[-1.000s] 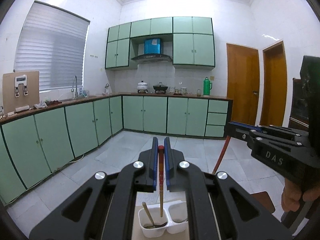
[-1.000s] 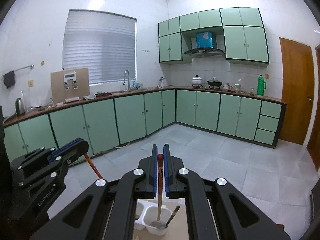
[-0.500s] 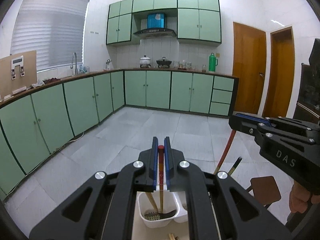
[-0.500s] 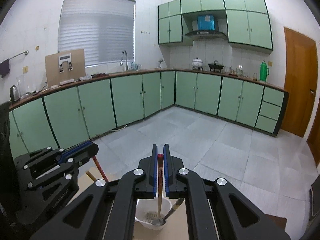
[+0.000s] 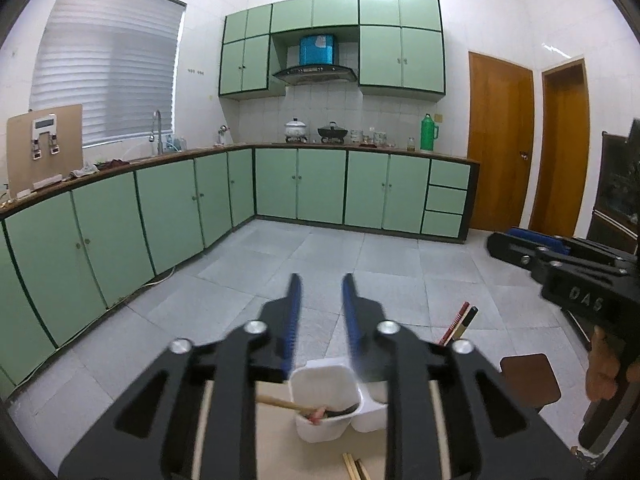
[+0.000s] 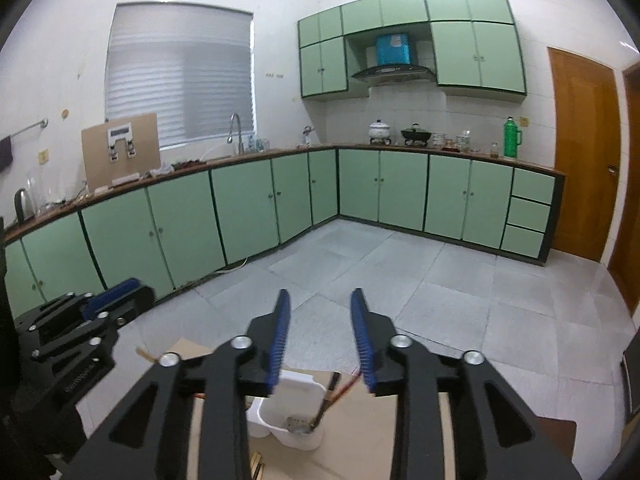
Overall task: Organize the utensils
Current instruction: 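Open both tools to release the chopsticks into the holder, then withdraw both open tools back over the remaining chopsticks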
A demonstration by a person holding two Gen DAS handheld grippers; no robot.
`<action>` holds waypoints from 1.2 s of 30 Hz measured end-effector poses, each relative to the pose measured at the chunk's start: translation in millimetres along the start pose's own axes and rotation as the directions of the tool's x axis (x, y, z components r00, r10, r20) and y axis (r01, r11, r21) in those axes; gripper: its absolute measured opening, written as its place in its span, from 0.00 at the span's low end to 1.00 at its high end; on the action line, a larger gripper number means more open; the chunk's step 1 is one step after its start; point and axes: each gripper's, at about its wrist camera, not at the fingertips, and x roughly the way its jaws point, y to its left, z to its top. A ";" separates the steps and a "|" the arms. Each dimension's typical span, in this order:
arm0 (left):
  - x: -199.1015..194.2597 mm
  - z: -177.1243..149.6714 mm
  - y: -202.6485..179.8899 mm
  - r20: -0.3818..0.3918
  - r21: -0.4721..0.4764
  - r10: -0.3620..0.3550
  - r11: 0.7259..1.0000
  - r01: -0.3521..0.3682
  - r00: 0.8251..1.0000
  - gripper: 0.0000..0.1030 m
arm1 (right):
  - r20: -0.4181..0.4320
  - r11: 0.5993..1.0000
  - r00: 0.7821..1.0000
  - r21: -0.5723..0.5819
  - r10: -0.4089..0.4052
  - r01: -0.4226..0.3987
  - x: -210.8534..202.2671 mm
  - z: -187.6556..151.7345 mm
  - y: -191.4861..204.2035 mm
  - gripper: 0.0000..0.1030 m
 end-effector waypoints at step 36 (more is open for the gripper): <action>-100.6 -271.3 12.5 -0.450 -0.007 0.052 0.998 -0.062 0.891 0.51 | -0.411 0.998 0.912 0.055 0.015 0.008 -85.0 -294.6 69.4 0.56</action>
